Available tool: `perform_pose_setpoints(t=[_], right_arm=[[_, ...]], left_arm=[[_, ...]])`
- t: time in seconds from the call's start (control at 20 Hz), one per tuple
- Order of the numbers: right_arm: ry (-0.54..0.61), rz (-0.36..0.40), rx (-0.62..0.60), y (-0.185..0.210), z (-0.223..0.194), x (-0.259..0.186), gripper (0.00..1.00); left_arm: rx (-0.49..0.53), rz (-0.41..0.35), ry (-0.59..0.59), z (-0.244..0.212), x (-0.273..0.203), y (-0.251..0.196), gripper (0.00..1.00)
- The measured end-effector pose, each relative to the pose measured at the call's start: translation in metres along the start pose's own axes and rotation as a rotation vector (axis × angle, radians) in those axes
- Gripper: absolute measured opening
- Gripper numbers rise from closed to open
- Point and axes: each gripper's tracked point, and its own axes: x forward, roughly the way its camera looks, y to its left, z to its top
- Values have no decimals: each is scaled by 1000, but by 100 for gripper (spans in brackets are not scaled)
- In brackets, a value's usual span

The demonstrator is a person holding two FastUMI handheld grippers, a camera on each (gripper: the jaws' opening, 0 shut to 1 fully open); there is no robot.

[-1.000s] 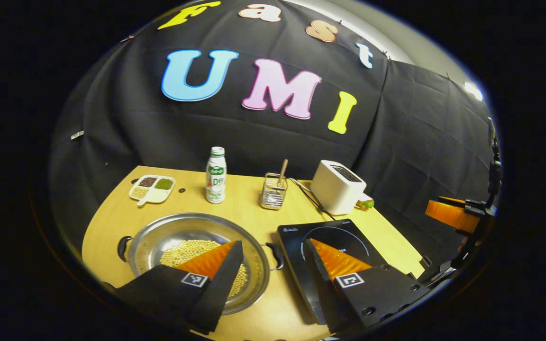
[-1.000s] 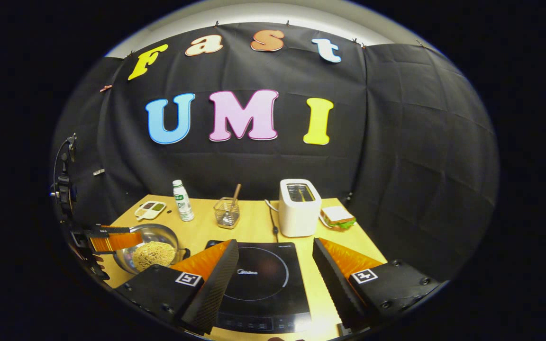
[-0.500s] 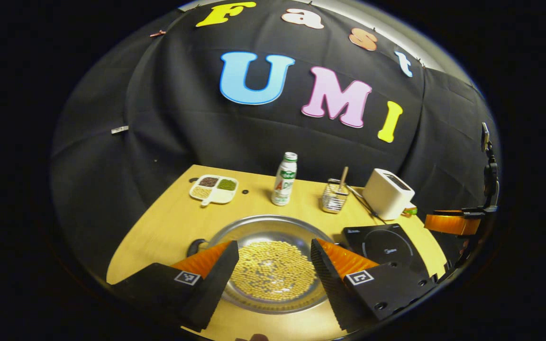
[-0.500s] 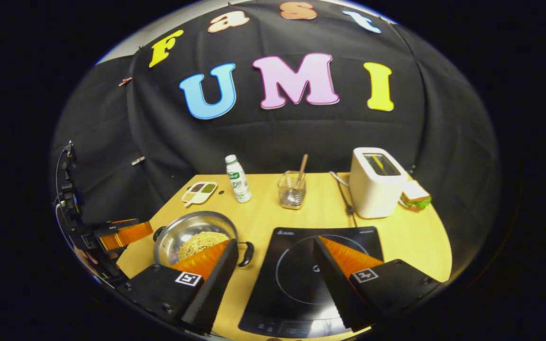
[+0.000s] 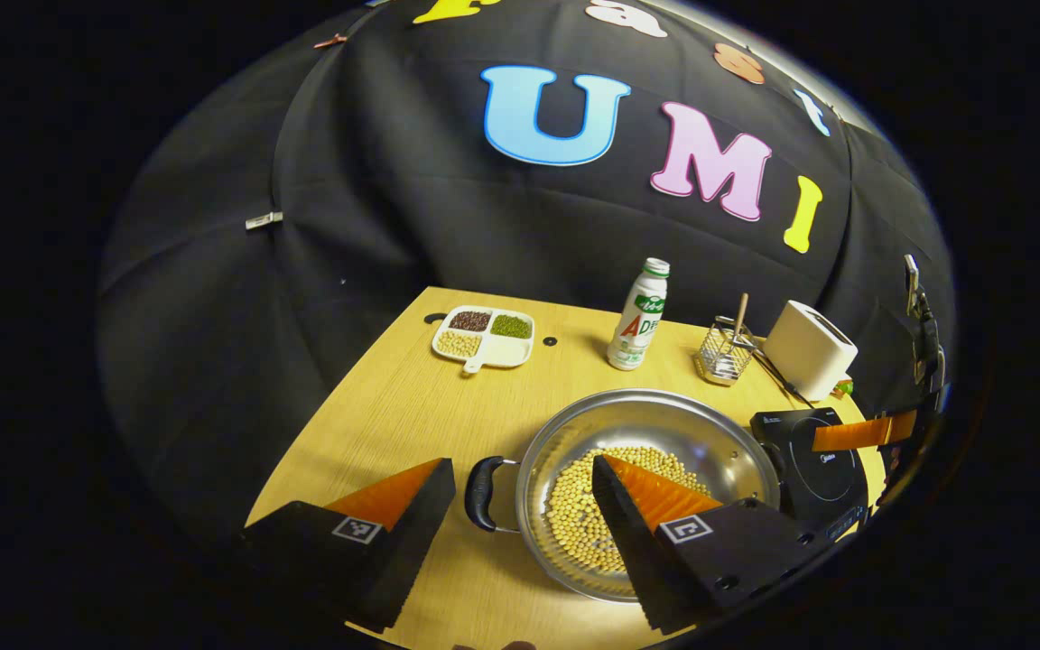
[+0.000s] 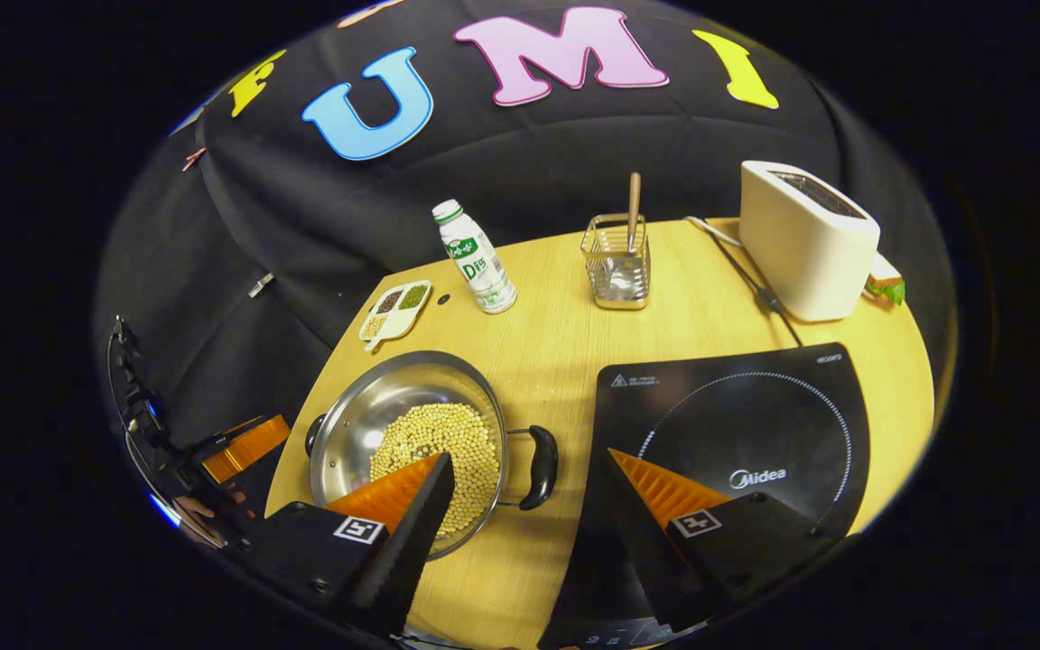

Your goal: First push the handle of the pot to place it horizontally, then grasp the pot with both hands and set it on the induction cooktop.

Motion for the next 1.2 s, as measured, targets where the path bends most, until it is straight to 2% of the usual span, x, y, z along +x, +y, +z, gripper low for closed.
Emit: perform_pose_setpoints(t=[0.4,0.6,0.9,1.1,1.15,1.2], right_arm=[[84,-13,42,4,-27,50,99],[87,-1,40,11,-33,63,99],[48,-49,-24,8,-33,72,97],[41,-102,-59,-2,-35,81,80],[50,-103,-50,-1,-36,84,74],[59,-103,-41,-1,-38,86,74]], left_arm=[[-57,-25,52,-26,33,15,95],[-88,-54,84,-37,48,15,96],[-150,-116,129,-51,61,11,93],[-157,-107,162,-62,74,16,82],[-161,-108,165,-64,76,16,75],[-172,-121,165,-64,75,14,67]])
